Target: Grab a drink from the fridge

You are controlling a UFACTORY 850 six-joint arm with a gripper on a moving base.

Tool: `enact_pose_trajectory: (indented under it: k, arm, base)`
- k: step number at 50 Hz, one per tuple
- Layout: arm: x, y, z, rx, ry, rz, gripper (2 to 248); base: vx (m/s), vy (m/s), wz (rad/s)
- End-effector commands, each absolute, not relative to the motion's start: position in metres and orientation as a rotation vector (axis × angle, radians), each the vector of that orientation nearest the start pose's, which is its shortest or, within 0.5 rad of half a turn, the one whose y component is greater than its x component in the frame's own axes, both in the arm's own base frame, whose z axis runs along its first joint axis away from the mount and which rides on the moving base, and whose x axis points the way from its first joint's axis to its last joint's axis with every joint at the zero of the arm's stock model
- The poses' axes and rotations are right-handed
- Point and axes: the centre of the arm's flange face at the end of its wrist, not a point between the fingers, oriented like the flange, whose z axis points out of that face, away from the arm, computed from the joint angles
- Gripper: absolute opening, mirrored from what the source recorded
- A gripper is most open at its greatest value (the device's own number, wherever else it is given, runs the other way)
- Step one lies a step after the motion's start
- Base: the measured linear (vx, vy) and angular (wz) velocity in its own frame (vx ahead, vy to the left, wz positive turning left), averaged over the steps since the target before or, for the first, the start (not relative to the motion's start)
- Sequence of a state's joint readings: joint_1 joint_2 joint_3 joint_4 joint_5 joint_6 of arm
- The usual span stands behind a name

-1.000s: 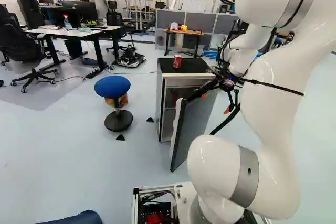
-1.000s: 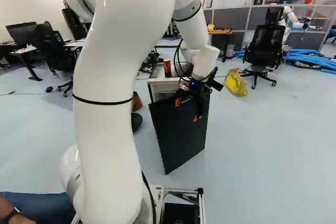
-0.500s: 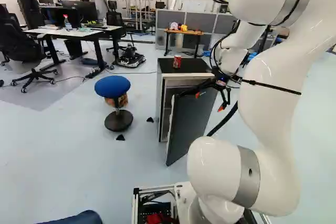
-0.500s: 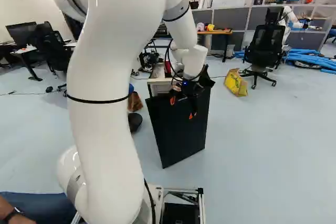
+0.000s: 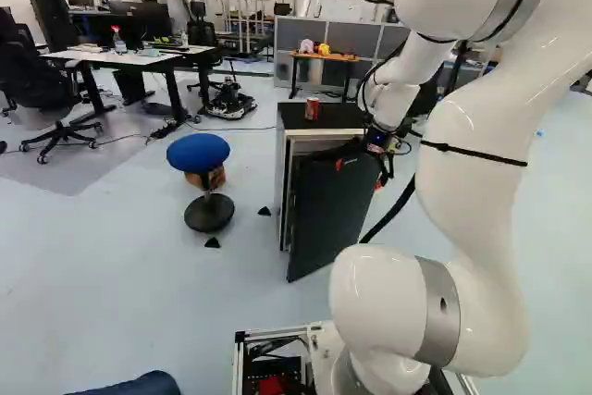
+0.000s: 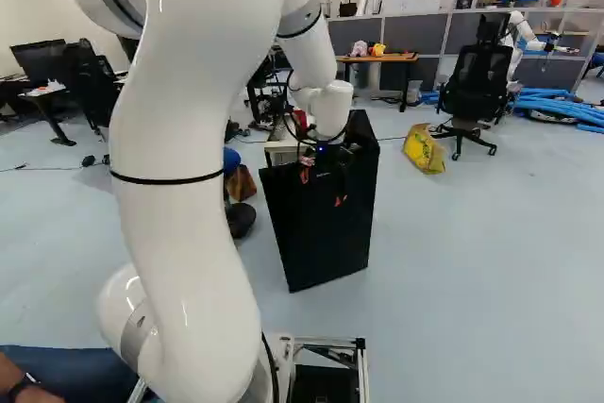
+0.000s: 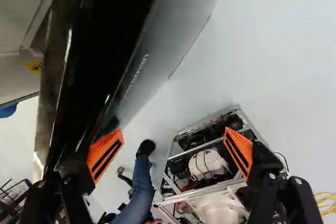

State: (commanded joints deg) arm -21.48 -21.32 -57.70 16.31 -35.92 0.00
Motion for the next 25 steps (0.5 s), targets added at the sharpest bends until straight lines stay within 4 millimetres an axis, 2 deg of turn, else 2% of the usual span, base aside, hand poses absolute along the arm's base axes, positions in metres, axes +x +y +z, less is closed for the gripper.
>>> enact_pose_trajectory:
  k: [25]
  arm:
    - [0.505, -0.148, 0.386, -2.897, 0.820, -0.316, 247]
  base:
    - [0.000, 0.000, 0.000]
